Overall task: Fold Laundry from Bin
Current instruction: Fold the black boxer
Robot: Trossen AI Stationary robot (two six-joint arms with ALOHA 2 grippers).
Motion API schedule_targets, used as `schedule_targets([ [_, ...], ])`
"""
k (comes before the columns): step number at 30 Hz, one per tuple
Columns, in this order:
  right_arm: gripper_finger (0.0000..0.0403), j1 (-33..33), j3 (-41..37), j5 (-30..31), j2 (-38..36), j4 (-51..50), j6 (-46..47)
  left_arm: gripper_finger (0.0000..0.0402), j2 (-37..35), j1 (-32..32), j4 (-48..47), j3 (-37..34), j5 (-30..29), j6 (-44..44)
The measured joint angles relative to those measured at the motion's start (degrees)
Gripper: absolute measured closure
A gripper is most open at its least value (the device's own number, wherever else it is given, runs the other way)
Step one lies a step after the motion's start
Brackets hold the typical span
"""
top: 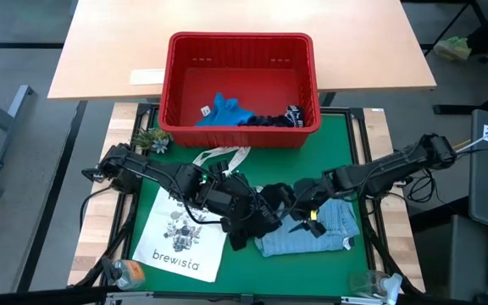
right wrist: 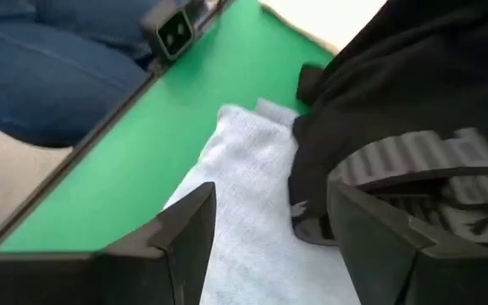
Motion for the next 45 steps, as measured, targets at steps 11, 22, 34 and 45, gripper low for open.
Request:
schedule_targets([
  [11,0.0175,0.36,0.0,4.03,6.41,0.23,5.09,0.0402,0.0,0.0,0.73,0.0,-0.02,0.02],
  [22,0.0175,0.36,0.04,4.09,7.9,-0.02,12.62,0.0402,0.0,0.0,0.7,0.0,-0.39,0.13],
  [34,0.0175,0.36,0.04,7.96,7.9,-1.49,11.93,0.0402,0.0,-0.02,0.68,0.0,-0.46,0.17],
  [45,0.0175,0.41,0.04,7.81,7.87,2.22,14.09,0.0402,0.02,0.0,0.68,0.0,-0.92,0.2],
])
